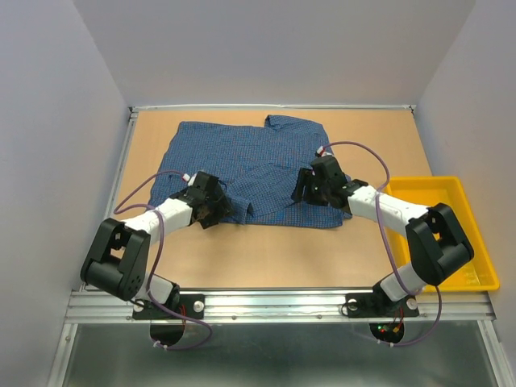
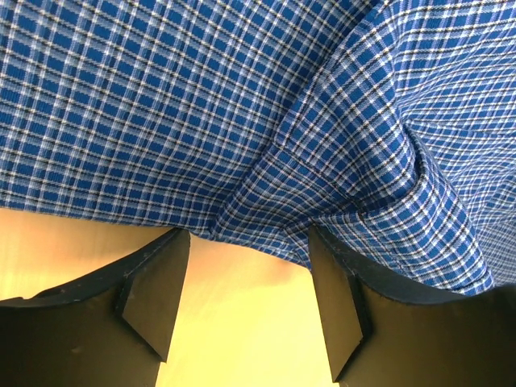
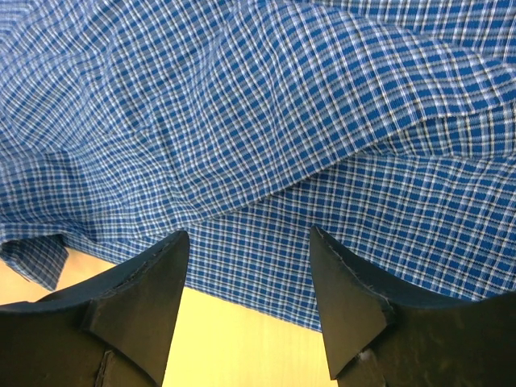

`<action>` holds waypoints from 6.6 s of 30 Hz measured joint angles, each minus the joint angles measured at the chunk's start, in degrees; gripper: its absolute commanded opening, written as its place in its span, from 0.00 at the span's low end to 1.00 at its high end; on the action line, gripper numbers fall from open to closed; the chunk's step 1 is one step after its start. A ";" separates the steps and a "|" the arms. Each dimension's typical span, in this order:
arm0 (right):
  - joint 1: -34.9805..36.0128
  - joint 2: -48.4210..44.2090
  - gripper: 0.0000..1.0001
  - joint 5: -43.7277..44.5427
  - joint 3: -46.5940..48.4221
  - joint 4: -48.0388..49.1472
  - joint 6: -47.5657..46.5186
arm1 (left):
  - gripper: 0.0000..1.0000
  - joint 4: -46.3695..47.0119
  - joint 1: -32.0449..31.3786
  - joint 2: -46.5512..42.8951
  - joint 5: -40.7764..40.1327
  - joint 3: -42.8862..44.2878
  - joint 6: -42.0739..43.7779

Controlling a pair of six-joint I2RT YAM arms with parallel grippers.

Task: Fold and stack the long sleeve shirts
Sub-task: Fold the shirt

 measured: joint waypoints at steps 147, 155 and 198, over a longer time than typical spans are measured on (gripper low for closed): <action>-8.66 4.37 0.52 -9.14 8.79 -10.80 -21.09 | 0.90 -9.35 13.27 3.30 -11.06 11.67 20.39; -9.66 6.78 0.44 -1.88 6.62 -10.86 -20.90 | 0.90 -6.60 15.02 4.90 -6.84 8.59 18.69; -11.45 -0.42 0.43 -4.98 -0.46 -11.74 -29.75 | 0.90 -5.14 15.78 6.29 -5.97 8.00 21.35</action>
